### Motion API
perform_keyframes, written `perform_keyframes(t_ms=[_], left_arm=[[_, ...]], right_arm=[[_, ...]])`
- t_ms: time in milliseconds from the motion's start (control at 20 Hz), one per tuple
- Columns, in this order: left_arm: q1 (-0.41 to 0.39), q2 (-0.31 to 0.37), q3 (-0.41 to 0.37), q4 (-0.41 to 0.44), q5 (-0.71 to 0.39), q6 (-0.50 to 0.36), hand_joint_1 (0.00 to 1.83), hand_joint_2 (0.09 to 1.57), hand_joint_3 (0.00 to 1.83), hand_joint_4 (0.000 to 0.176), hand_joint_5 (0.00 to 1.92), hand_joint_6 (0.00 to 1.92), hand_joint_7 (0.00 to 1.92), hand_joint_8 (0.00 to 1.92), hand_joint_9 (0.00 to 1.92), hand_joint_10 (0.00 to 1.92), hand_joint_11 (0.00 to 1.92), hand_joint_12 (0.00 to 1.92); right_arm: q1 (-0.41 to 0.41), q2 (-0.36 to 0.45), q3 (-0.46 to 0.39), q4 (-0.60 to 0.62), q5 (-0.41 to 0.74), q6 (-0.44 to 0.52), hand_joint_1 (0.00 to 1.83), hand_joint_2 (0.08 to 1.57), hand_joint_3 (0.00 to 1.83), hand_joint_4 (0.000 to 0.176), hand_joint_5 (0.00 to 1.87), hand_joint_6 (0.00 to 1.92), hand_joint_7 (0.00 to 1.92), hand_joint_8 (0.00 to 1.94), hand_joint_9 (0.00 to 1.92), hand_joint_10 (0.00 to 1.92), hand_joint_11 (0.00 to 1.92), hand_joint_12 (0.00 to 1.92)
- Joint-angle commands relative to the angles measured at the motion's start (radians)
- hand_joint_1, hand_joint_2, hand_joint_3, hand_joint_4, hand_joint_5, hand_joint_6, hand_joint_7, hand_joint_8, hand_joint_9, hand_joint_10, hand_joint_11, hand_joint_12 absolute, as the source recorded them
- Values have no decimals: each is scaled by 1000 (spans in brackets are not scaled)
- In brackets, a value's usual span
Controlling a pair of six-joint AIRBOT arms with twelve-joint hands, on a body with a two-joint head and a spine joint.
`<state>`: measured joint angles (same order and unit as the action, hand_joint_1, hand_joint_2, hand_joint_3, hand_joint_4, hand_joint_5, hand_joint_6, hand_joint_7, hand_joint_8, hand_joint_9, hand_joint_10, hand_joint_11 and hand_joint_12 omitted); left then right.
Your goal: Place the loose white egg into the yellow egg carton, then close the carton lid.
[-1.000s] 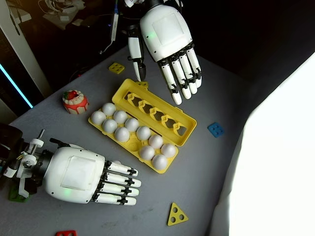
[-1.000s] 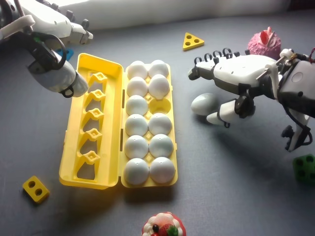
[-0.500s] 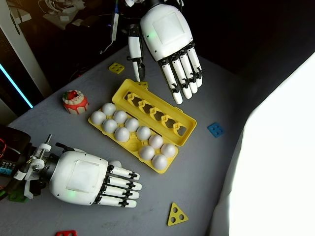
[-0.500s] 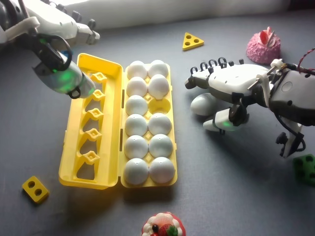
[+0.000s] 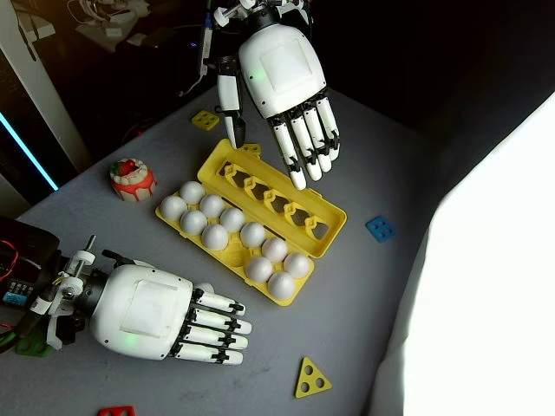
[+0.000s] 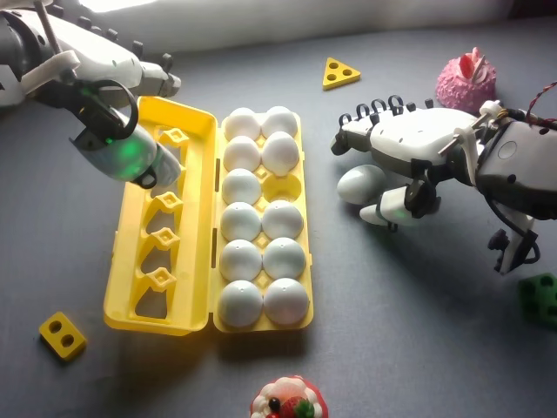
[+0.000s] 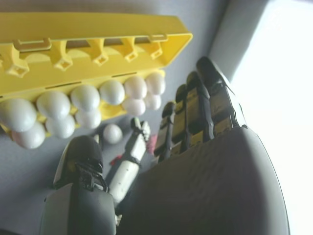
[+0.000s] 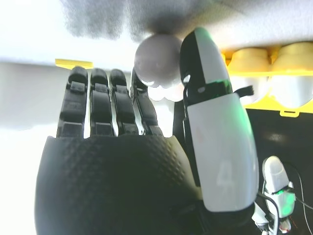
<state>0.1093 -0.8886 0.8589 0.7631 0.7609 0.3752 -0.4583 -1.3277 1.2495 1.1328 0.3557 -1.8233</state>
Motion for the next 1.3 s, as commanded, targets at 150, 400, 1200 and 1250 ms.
perform_keyframes(t_ms=[150,400,1200,1250], left_arm=[[24,4,-18,126,-67,-160,287,1223,0,44,55,14,108,7,148,7,0,667],[45,11,-42,219,-32,-323,257,1235,2,50,36,2,103,2,144,2,0,655],[37,15,-61,182,19,-295,276,1225,0,53,38,6,97,3,140,4,0,632],[37,16,-62,182,20,-294,204,1234,1,52,17,2,90,1,130,1,0,615]], right_arm=[[10,2,5,-26,68,-3,976,1166,0,0,72,694,42,2,0,0,0,0],[10,2,7,-26,68,-3,966,1178,0,0,191,767,69,10,2,0,12,6],[14,12,6,-31,66,93,1103,1172,0,0,875,1173,474,5,133,48,0,465],[13,18,6,-96,80,184,1106,1174,0,0,870,1178,457,0,111,40,0,421]])
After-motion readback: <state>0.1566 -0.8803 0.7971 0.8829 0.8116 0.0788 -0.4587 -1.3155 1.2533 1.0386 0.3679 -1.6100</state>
